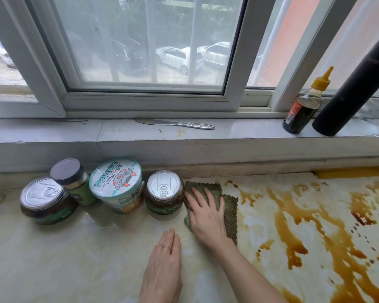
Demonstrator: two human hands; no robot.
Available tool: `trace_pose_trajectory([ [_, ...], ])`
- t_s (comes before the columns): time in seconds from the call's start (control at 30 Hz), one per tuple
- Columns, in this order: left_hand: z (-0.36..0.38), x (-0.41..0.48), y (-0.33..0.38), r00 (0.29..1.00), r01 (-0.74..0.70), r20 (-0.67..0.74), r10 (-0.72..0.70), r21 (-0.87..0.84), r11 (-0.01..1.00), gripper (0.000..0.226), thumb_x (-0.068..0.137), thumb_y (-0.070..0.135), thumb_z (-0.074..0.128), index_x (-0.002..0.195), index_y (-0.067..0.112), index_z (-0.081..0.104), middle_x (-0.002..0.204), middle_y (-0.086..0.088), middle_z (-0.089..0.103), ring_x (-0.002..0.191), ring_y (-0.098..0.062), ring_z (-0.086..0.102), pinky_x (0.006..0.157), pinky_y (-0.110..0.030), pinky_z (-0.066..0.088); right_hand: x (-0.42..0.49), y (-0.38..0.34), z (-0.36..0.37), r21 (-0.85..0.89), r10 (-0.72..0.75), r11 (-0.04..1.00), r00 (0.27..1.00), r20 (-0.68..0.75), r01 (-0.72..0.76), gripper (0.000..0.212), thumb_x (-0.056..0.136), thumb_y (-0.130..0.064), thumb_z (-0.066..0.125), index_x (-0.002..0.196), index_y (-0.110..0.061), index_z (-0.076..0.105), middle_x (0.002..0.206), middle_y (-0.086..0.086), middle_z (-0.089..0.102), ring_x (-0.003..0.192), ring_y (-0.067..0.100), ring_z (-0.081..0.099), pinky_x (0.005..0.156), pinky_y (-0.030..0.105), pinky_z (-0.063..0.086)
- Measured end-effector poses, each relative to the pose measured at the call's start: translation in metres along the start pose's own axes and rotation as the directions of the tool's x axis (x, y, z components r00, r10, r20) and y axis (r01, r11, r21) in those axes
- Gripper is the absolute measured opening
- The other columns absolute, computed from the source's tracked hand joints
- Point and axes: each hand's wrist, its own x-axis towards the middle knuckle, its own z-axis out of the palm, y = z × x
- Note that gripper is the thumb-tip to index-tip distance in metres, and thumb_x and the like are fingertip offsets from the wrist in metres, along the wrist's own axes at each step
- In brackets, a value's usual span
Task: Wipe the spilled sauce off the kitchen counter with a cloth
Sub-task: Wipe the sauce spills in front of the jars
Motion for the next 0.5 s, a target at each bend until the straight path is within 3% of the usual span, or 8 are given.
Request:
trace_pose_trajectory([
  [0.1,0.000,0.001,0.002,1.000,-0.018,0.000,0.018,0.010,1.000,0.059,0.053,0.007,0.038,0.100,-0.003,0.071,0.110,-0.016,0.068,0.097,-0.028,0.068,0.066,-0.033,0.058,0.012,0.008,0.000,-0.013,-0.055,0.998,0.998,-0.007,0.055,0.063,0.087,-0.044,0.018,0.145,-0.036,0.040,0.154,-0.009,0.036,0.146,0.023,0.022,0.114,0.059,0.005],
  [0.2,0.003,-0.001,0.002,1.000,0.002,0.006,-0.002,0.010,1.000,0.062,0.059,0.004,0.026,0.101,-0.003,0.070,0.111,-0.016,0.068,0.098,-0.028,0.068,0.067,-0.035,0.059,0.021,0.015,-0.010,0.003,0.059,0.998,0.998,-0.017,-0.059,0.074,0.080,-0.050,0.004,0.147,-0.039,0.032,0.158,-0.012,0.026,0.148,0.017,0.012,0.115,0.056,-0.001],
  [0.27,0.001,-0.002,0.001,1.000,-0.010,-0.007,0.010,0.018,1.000,0.054,0.056,0.007,0.045,0.103,-0.002,0.070,0.112,-0.016,0.067,0.100,-0.027,0.068,0.071,-0.035,0.058,0.020,0.004,-0.012,0.005,0.083,0.997,0.997,0.009,-0.083,0.077,0.078,-0.050,0.002,0.148,-0.037,0.031,0.158,-0.012,0.025,0.148,0.019,0.010,0.114,0.058,-0.002],
  [0.33,-0.003,-0.002,0.000,0.999,0.000,0.051,-0.001,0.020,1.000,0.070,0.033,0.004,0.069,0.103,-0.002,0.070,0.112,-0.016,0.067,0.100,-0.026,0.068,0.074,-0.034,0.058,0.011,-0.002,-0.006,-0.010,-0.041,0.999,0.999,0.006,0.041,0.067,0.085,-0.046,0.014,0.147,-0.033,0.037,0.155,-0.008,0.033,0.146,0.022,0.019,0.114,0.060,0.006],
  [0.4,-0.007,0.000,0.001,0.997,0.015,0.072,-0.018,0.036,0.999,0.081,0.022,0.004,0.075,0.102,-0.001,0.070,0.110,-0.015,0.068,0.097,-0.026,0.068,0.075,-0.032,0.057,0.008,0.008,-0.006,-0.035,-0.098,0.995,0.995,-0.032,0.097,0.059,0.090,-0.044,0.023,0.144,-0.032,0.042,0.152,-0.007,0.039,0.143,0.020,0.027,0.114,0.059,0.016],
  [0.5,-0.020,0.001,0.004,0.997,0.029,0.077,-0.030,0.011,1.000,0.073,0.032,0.006,0.076,0.104,0.003,0.068,0.110,-0.013,0.067,0.096,-0.027,0.068,0.072,-0.030,0.056,0.021,0.013,-0.013,-0.031,0.091,0.995,0.995,-0.036,-0.092,0.055,0.092,-0.043,0.027,0.145,-0.034,0.038,0.154,-0.008,0.032,0.144,0.017,0.021,0.115,0.053,0.012],
])
